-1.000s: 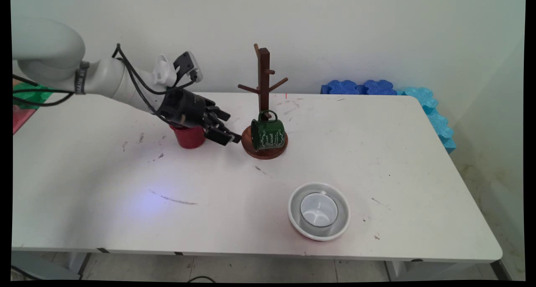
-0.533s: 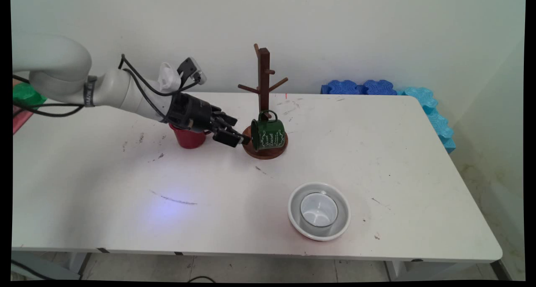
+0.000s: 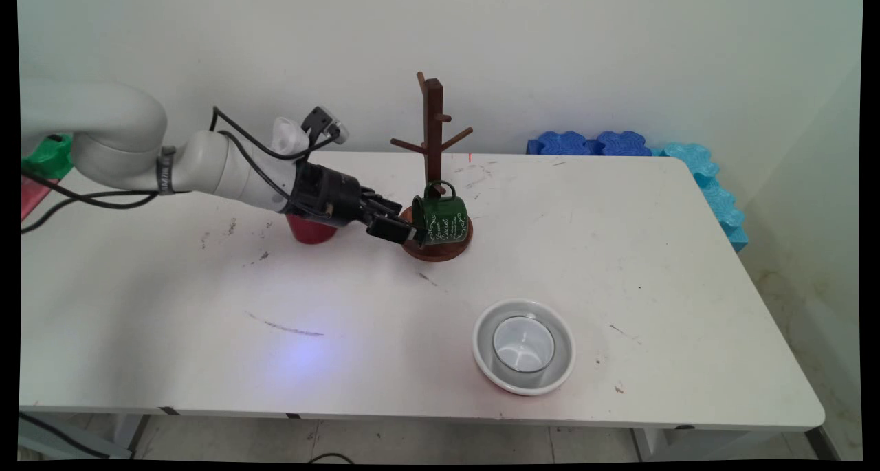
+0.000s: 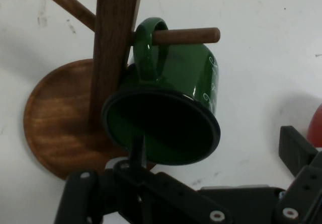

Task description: Pick up the green mug from the rack

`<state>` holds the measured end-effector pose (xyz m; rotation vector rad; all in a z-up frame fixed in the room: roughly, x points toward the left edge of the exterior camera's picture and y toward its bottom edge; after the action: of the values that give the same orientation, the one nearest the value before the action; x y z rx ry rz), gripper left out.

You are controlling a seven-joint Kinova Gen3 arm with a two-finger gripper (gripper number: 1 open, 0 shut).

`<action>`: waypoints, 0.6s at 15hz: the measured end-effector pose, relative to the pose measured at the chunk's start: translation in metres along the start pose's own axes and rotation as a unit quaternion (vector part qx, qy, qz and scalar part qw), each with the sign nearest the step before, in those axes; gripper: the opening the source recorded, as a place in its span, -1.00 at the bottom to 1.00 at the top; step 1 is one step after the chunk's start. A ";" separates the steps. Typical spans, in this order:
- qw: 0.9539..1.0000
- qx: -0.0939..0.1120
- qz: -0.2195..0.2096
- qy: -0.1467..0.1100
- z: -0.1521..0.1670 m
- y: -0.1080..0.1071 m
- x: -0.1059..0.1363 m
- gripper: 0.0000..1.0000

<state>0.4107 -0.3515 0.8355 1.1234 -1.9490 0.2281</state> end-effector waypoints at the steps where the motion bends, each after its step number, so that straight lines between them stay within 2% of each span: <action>1: 1.000 -0.001 -0.006 0.002 0.002 0.000 -0.001 1.00; 9: 0.999 -0.004 -0.035 0.011 0.015 0.001 -0.006 1.00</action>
<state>0.4023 -0.3549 0.8225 1.1785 -1.8862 0.1941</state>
